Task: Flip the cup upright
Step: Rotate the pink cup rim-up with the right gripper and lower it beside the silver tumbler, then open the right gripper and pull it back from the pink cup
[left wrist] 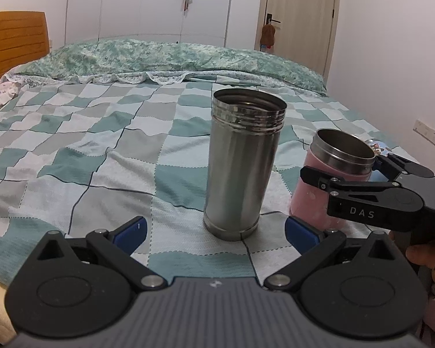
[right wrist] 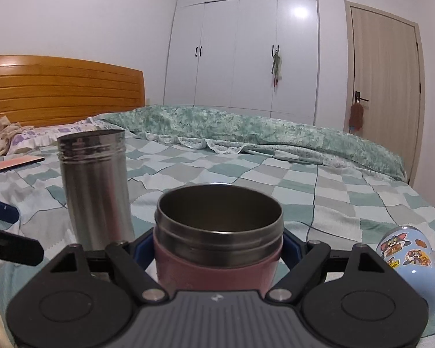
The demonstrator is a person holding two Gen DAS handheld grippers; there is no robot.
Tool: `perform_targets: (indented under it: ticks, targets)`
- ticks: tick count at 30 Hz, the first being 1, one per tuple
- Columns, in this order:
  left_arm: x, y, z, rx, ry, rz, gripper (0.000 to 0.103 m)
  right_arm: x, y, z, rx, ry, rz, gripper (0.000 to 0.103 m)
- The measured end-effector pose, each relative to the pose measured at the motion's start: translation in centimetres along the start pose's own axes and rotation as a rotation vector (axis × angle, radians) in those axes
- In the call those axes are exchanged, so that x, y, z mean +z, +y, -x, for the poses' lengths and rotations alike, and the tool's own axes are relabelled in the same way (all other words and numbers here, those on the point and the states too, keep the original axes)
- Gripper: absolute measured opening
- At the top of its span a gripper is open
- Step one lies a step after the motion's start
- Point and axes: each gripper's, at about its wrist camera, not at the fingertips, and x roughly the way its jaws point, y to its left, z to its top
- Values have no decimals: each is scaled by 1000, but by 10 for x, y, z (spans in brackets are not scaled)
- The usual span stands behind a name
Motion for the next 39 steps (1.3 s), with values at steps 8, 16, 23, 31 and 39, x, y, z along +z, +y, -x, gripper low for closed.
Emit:
perform_targets:
  ticks: [8, 16, 23, 31, 39]
  targets:
    - [2, -11, 17, -7, -38, -12, 103, 2, -1, 25, 13, -39, -22, 103]
    - [-7, -39, 59, -78, -153, -37, 103, -7, -2, 105, -42, -94, -6, 103]
    - [-46, -63, 82, -17, -270, -67, 103, -34, -6, 170, -117, -104, -13, 103]
    - [-90, -80, 83, 65, -375, -113, 103, -72, -7, 197, -193, -95, 9, 103]
    - [-116, -82, 81, 116, -446, -132, 103, -94, 4, 211, -239, -170, 51, 103]
